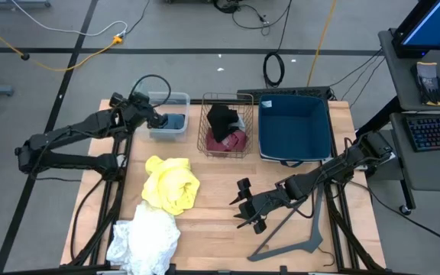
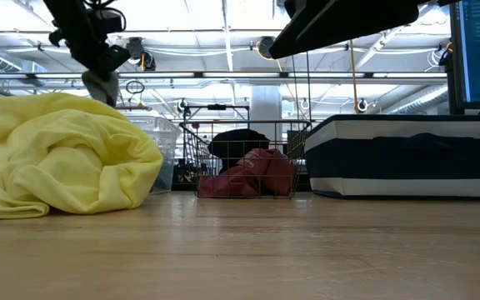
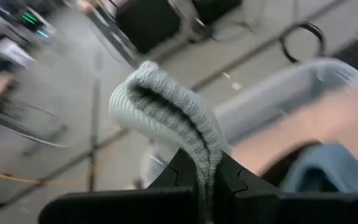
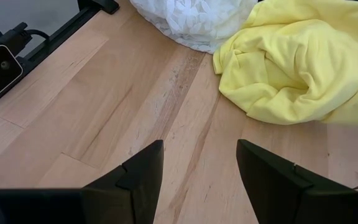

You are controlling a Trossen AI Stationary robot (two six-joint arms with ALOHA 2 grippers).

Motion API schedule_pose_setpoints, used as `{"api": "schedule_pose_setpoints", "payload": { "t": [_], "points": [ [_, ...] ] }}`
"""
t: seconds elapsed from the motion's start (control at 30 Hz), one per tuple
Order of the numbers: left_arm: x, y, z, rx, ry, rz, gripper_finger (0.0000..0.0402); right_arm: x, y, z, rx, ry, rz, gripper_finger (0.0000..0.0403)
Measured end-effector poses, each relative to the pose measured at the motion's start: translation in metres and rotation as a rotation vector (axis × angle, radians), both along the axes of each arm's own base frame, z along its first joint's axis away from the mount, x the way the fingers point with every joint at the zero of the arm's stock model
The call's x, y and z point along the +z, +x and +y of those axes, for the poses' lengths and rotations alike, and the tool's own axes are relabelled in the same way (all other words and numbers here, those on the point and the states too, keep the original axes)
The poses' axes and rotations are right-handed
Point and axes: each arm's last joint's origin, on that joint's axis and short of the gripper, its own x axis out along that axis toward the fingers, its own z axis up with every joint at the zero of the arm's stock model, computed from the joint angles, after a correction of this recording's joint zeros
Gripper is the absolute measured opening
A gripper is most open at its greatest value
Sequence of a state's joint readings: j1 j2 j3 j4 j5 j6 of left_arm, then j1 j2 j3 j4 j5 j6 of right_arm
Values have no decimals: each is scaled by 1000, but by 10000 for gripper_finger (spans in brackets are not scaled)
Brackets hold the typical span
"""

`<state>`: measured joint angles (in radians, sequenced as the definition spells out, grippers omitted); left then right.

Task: Pick & Place Cloths
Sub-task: Put the gray sock into the transparent bin

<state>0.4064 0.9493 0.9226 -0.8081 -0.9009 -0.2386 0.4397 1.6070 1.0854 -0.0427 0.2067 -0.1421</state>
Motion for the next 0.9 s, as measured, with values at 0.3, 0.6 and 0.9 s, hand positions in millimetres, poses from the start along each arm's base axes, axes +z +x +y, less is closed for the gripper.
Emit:
{"api": "schedule_pose_setpoints", "payload": {
  "t": [0.3,0.6,0.9],
  "points": [
    [-13,1,14,-38,-246,-90,4,0,0,0,-7,9,1,196],
    [-48,17,39,17,-478,-5,4,0,0,0,-15,21,4,196],
    [-72,21,56,61,-655,24,7,0,0,0,-15,21,4,196]
  ]
}}
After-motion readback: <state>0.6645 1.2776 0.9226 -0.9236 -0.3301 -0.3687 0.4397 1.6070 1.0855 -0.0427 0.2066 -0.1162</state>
